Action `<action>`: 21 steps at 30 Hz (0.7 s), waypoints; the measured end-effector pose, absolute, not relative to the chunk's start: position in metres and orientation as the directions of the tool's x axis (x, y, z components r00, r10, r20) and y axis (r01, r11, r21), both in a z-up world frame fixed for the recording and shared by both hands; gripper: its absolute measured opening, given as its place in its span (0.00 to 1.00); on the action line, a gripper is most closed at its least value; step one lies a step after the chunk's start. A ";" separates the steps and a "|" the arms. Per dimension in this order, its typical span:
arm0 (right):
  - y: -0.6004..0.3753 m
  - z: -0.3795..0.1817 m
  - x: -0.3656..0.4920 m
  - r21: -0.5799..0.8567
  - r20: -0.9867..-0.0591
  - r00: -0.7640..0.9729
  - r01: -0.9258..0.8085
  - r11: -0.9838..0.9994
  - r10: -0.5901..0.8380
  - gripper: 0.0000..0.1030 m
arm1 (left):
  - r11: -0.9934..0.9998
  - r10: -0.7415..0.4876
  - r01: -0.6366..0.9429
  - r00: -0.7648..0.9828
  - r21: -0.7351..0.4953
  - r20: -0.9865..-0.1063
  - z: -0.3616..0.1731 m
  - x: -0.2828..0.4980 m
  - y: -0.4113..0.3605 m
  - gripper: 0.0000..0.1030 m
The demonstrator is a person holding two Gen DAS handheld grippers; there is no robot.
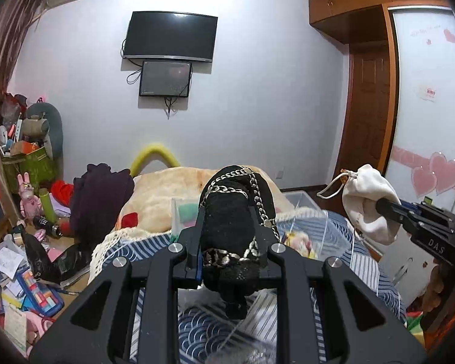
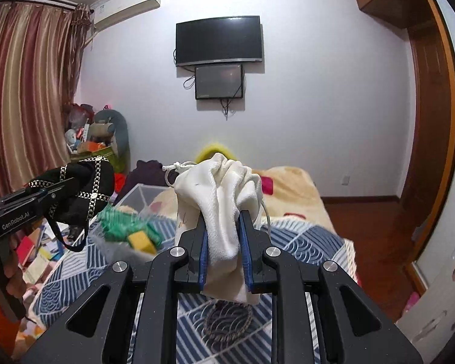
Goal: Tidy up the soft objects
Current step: 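Lower the black bag into the box with the left tool while the right drops the pouch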
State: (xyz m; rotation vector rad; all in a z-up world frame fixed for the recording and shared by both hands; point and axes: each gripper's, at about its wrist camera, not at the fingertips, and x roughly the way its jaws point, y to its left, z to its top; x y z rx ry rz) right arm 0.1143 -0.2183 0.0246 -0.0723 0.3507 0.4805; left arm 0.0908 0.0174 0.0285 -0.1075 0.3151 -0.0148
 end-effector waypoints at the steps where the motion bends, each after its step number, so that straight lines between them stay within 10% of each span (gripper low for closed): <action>1: -0.217 0.026 0.116 0.008 -0.343 0.831 -0.462 0.887 0.437 0.16 | 0.994 -0.029 -0.006 0.950 -0.110 -0.311 0.029 0.095 0.018 0.21; 21: -0.183 -0.008 0.171 -0.080 -0.462 0.804 -0.458 0.885 0.375 0.16 | 0.997 0.038 -0.064 0.870 -0.036 -0.491 -0.014 0.181 0.011 0.21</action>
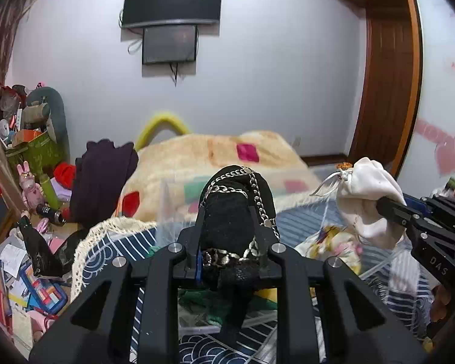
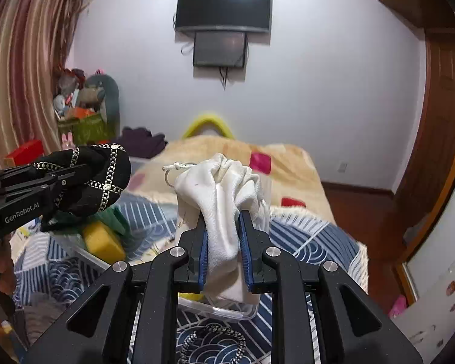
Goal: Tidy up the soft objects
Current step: 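Lower the black bag into the box with the left tool while the right drops the pouch, then grasp the clear bag of grey yarn with the left tool while the right grasps the braided cord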
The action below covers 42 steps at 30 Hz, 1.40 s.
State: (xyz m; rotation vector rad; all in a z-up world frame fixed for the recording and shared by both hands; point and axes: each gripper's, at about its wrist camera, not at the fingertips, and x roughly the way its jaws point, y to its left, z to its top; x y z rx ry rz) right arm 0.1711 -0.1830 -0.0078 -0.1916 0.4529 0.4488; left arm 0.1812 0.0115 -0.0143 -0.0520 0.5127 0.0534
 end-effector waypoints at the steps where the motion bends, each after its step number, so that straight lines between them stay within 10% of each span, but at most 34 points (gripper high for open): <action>1: -0.182 -0.012 0.174 -0.079 -0.476 0.798 -0.457 0.886 0.369 0.16 | 0.998 0.039 -0.063 0.862 -0.030 -0.505 -0.018 0.186 0.010 0.21; 10: -0.176 -0.034 0.187 -0.060 -0.563 0.737 -0.487 0.872 0.373 0.16 | 0.999 0.030 -0.034 0.829 0.003 -0.559 -0.037 0.204 -0.002 0.30; 19: -0.183 -0.028 0.181 -0.053 -0.559 0.738 -0.487 0.872 0.378 0.23 | 1.000 0.017 -0.022 0.832 -0.002 -0.554 -0.026 0.191 -0.001 0.66; 29: -0.197 0.004 0.151 -0.035 -0.450 0.783 -0.497 0.867 0.430 0.75 | 0.999 0.023 -0.036 0.897 -0.021 -0.442 0.013 0.139 0.002 1.00; 42: -0.212 0.002 0.124 -0.013 -0.426 0.791 -0.491 0.871 0.440 0.78 | 0.998 0.055 -0.056 0.871 0.011 -0.488 -0.020 0.092 0.002 1.00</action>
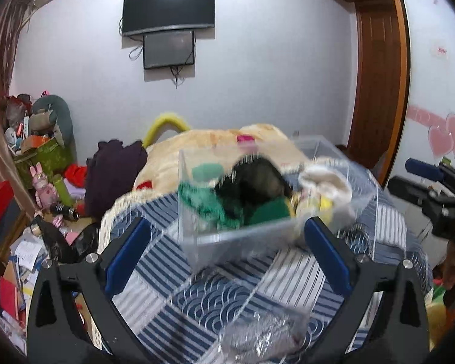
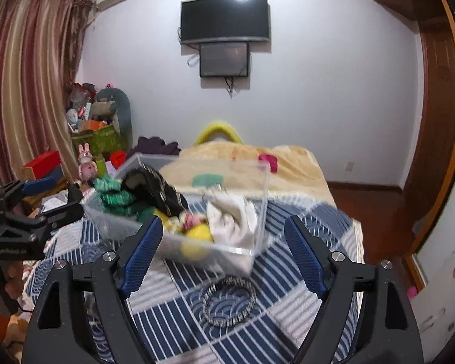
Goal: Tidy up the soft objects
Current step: 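Grasp the clear bag of grey yarn with the left tool while the right grasps the braided cord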
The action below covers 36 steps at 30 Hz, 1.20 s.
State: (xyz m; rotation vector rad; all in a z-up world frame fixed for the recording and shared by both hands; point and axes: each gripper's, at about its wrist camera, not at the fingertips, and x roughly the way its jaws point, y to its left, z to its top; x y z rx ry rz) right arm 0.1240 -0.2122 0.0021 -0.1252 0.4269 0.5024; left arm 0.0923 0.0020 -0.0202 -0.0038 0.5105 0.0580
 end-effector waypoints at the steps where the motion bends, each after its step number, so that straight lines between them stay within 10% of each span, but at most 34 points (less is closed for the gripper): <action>1: -0.213 -0.002 0.124 -0.007 -0.437 0.788 -0.485 0.874 0.434 0.78 | 0.998 0.055 -0.059 0.863 0.009 -0.502 -0.026 0.091 0.001 1.00; 22: -0.213 -0.098 0.147 0.045 -0.678 0.649 -0.431 0.901 0.345 0.72 | 0.992 -0.052 -0.041 0.722 -0.118 -0.690 -0.124 0.084 -0.010 0.98; 30: -0.214 -0.096 0.140 0.011 -0.670 0.662 -0.446 0.895 0.338 0.28 | 0.993 -0.103 0.032 0.738 -0.118 -0.667 -0.119 0.076 -0.018 0.41; 36: -0.219 -0.096 0.137 0.027 -0.665 0.658 -0.450 0.893 0.352 0.09 | 0.993 -0.107 0.045 0.749 -0.111 -0.654 -0.111 0.078 -0.019 0.28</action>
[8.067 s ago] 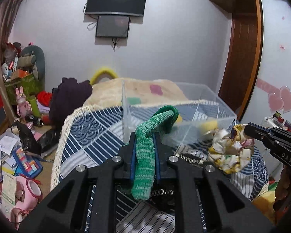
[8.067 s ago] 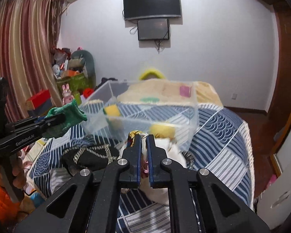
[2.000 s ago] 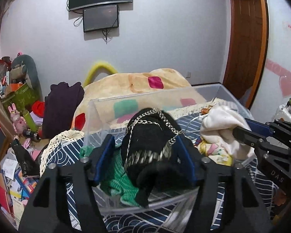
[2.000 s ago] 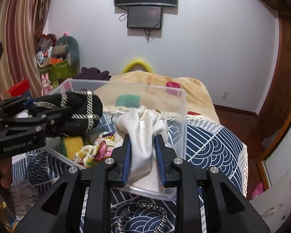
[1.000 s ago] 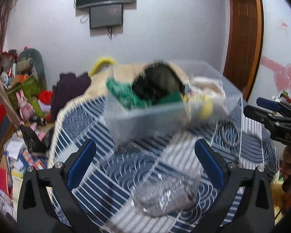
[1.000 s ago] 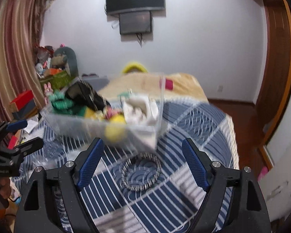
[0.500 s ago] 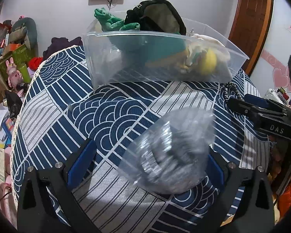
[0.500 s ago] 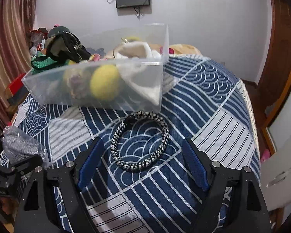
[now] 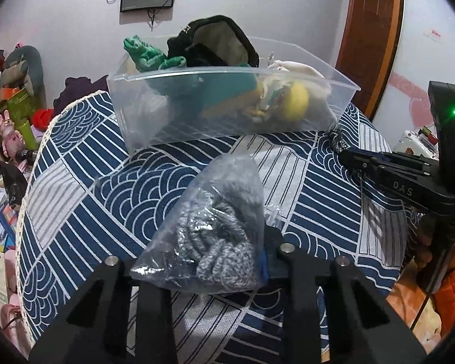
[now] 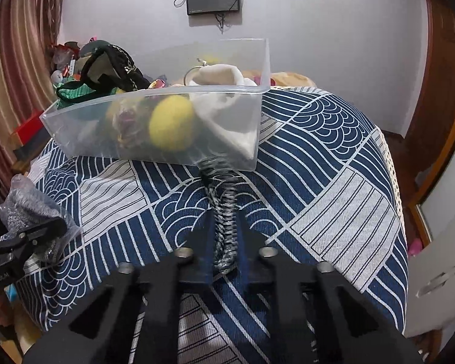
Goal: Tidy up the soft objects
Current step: 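Grasp the clear bag of grey yarn with the left tool while the right grasps the braided cord, then drop the yarn bag into the box with the left tool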
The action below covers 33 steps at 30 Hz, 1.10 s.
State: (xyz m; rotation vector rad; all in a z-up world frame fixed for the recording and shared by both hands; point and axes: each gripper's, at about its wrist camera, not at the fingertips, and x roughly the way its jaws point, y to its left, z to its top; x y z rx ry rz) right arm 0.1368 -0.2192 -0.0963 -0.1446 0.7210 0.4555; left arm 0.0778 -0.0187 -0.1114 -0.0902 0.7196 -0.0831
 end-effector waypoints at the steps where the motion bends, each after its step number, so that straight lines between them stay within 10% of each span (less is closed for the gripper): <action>1: -0.220 -0.096 0.136 0.031 -0.665 0.658 -0.450 0.893 0.355 0.09 | 0.993 -0.104 0.043 0.753 -0.109 -0.650 -0.110 0.077 -0.018 0.28; 33: -0.194 -0.009 0.147 0.078 -0.451 0.750 -0.508 0.858 0.484 0.08 | 0.994 -0.068 0.025 0.892 -0.102 -0.447 -0.013 0.143 0.002 0.26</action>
